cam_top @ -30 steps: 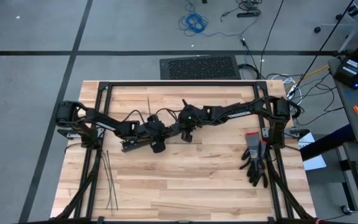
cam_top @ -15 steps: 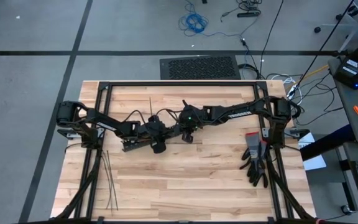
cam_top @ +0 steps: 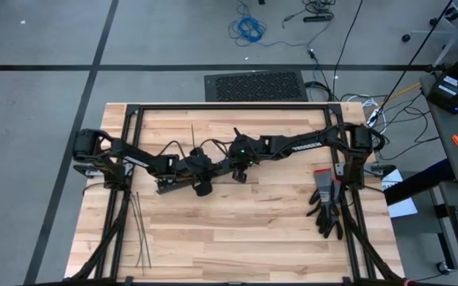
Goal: Ziptie cables
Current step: Close the black cable duct
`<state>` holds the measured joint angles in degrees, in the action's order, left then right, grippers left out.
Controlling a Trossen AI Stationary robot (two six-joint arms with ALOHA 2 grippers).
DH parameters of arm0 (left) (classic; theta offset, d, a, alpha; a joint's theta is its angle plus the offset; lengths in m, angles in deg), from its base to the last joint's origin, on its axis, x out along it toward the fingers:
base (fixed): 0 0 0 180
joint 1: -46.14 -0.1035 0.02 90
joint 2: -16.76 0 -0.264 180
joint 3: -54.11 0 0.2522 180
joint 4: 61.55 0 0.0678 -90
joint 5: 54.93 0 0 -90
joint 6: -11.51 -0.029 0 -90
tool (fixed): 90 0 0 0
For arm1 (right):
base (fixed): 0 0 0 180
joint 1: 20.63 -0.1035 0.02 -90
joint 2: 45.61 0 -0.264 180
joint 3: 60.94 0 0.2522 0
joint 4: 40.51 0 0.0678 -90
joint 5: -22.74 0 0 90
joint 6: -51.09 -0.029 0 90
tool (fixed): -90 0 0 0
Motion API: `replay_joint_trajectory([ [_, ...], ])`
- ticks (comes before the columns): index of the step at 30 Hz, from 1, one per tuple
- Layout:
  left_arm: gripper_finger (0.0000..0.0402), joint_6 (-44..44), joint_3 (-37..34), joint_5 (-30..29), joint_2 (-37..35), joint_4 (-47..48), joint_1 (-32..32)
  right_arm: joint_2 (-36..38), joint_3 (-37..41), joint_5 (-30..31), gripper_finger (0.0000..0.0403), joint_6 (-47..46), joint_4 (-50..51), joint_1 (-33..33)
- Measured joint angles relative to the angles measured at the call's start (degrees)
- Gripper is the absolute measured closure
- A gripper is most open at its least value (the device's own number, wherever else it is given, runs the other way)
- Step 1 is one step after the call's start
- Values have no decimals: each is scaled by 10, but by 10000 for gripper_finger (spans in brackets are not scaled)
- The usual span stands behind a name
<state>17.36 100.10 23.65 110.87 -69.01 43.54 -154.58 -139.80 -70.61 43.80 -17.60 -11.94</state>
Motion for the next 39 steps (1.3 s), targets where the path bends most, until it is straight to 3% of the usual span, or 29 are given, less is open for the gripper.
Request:
replay_joint_trajectory([
  [19,184,-3,0,-2,0,-20,-4,-2,0,-10,403,11,-35,-3],
  [39,182,-4,2,-7,0,-12,-4,24,0,30,402,36,-7,2],
])
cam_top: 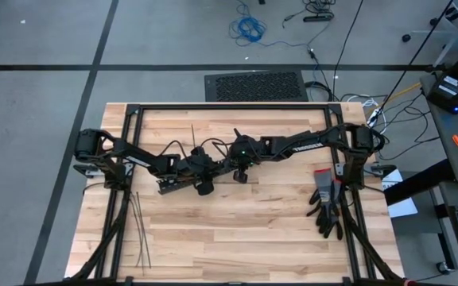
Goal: Ziptie cables
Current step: Close the black cable duct
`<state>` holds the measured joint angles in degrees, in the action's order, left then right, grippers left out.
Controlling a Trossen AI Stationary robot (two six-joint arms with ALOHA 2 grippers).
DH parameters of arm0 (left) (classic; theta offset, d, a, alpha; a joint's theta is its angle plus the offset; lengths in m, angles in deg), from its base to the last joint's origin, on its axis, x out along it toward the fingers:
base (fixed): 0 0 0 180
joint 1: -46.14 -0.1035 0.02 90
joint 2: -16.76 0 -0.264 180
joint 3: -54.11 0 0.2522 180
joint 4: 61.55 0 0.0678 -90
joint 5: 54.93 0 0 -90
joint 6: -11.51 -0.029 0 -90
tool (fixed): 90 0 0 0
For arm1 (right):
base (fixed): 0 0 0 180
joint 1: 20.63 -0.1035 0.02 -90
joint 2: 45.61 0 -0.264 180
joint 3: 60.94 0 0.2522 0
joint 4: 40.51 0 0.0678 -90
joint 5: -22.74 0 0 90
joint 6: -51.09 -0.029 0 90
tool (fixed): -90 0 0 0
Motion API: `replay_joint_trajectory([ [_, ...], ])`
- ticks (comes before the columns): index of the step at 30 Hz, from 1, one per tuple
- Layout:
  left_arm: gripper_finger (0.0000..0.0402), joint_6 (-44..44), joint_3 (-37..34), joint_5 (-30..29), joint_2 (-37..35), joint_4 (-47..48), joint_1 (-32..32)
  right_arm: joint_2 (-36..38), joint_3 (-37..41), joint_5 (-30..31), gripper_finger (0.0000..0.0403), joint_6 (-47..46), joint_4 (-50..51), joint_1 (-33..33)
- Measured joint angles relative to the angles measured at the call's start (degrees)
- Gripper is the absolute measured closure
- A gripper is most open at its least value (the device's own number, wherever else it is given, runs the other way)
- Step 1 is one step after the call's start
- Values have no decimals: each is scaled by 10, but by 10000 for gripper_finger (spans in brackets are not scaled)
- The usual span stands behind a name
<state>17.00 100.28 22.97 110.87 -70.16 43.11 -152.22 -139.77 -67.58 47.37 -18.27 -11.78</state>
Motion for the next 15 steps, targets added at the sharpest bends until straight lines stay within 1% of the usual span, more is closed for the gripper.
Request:
replay_joint_trajectory([
  [15,182,-4,7,1,-4,12,-11,-3,-1,6,403,-1,3,1],
])
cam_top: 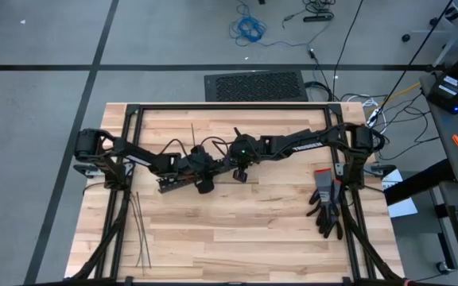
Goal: Ziptie cables
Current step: Close the black cable duct
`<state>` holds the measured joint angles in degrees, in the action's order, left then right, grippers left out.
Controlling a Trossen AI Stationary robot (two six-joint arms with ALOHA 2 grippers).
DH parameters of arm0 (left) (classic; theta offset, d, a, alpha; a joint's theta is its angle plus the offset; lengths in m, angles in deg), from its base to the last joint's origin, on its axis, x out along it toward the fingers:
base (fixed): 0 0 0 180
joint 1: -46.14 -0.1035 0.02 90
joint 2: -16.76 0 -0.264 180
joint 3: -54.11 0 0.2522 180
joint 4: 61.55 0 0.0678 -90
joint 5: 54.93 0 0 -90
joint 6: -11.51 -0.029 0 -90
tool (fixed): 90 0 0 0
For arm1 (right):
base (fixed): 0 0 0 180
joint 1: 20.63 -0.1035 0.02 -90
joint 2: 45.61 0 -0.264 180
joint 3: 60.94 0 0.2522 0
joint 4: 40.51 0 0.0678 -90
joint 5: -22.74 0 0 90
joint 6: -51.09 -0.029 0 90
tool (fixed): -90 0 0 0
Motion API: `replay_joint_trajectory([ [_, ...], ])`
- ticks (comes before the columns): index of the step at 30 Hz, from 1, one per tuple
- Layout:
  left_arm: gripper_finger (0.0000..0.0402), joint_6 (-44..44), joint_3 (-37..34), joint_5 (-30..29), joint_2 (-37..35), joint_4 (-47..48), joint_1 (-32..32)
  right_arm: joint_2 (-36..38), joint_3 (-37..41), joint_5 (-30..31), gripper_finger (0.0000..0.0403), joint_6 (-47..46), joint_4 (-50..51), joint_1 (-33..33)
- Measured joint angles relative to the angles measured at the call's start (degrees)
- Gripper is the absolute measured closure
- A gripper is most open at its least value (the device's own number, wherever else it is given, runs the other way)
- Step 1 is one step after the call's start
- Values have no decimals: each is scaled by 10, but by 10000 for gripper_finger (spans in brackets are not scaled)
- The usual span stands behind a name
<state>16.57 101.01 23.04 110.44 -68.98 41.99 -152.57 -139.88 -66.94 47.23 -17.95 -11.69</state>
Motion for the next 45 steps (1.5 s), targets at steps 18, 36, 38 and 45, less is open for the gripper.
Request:
replay_joint_trajectory([
  [18,143,30,6,105,15,-8,-27,-16,-1,-6,403,-2,-7,1],
  [36,138,-36,5,-19,-62,58,-29,-17,-1,-4,403,-6,-8,1],
  [38,138,-50,5,-14,-62,58,-28,-17,-1,-4,403,-6,-8,1],
  [45,138,-85,5,46,-62,23,-28,-17,0,-7,403,-6,-8,1],
])
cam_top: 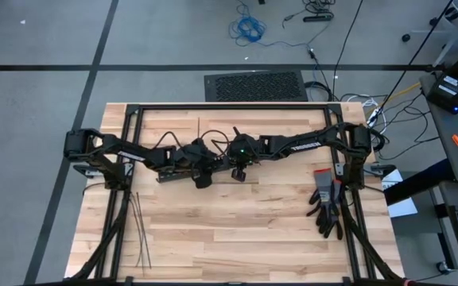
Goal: Ziptie cables
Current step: Close the black cable duct
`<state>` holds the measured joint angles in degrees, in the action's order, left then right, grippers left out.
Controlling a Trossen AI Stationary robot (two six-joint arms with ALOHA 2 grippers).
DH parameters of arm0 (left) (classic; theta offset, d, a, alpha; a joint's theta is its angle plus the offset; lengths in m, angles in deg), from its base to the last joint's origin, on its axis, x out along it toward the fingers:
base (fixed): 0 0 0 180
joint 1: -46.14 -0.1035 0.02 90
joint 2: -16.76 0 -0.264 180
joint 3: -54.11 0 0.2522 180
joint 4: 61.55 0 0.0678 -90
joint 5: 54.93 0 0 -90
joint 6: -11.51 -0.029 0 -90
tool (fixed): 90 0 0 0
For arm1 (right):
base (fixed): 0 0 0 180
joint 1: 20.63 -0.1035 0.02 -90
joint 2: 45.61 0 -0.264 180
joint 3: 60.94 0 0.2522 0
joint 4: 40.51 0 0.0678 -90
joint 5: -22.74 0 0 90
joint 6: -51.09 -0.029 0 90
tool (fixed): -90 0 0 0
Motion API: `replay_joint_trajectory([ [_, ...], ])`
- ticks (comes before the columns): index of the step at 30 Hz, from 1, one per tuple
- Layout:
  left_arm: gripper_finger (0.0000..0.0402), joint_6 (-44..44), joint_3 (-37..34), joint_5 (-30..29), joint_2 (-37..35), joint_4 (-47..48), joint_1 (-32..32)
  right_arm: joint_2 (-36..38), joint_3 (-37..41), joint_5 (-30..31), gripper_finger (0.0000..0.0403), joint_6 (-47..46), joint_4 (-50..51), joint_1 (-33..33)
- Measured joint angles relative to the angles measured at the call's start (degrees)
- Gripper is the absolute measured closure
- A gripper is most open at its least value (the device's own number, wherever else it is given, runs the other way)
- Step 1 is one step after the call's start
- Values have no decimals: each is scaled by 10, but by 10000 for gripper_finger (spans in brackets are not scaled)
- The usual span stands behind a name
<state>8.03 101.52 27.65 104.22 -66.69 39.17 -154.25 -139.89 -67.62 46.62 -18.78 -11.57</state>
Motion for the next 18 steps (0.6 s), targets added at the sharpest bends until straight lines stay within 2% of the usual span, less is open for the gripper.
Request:
replay_joint_trajectory([
  [9,138,-5,0,2,29,-37,-13,0,0,-8,403,0,0,0],
  [18,138,1,1,38,64,-80,-27,0,1,-14,403,0,2,0],
])
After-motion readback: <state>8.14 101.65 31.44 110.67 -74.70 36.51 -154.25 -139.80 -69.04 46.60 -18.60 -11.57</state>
